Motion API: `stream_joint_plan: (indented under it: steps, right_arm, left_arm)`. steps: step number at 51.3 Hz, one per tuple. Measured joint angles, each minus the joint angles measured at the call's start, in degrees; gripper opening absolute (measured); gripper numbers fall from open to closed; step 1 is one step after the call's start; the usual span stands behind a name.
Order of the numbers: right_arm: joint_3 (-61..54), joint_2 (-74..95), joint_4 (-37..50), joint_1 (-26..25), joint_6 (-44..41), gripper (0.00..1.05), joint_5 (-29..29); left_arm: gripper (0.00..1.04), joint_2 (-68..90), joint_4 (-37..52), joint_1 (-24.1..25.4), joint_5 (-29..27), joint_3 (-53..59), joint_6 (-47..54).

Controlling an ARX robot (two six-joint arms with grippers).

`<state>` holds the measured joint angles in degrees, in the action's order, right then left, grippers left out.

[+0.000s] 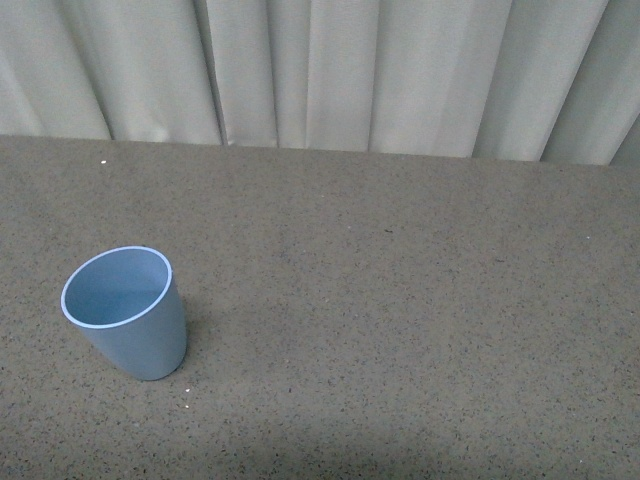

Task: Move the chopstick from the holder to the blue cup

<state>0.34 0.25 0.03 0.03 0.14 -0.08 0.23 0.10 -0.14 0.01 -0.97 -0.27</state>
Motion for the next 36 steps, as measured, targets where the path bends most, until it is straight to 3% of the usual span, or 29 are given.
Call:
stream_joint_plan:
  steps: [36]
  right_arm:
    - [0.0,0.0,0.0,0.0,0.0,0.95,0.0]
  left_arm:
    - [0.98,0.0,0.0,0.0,-0.02,0.0,-0.02]
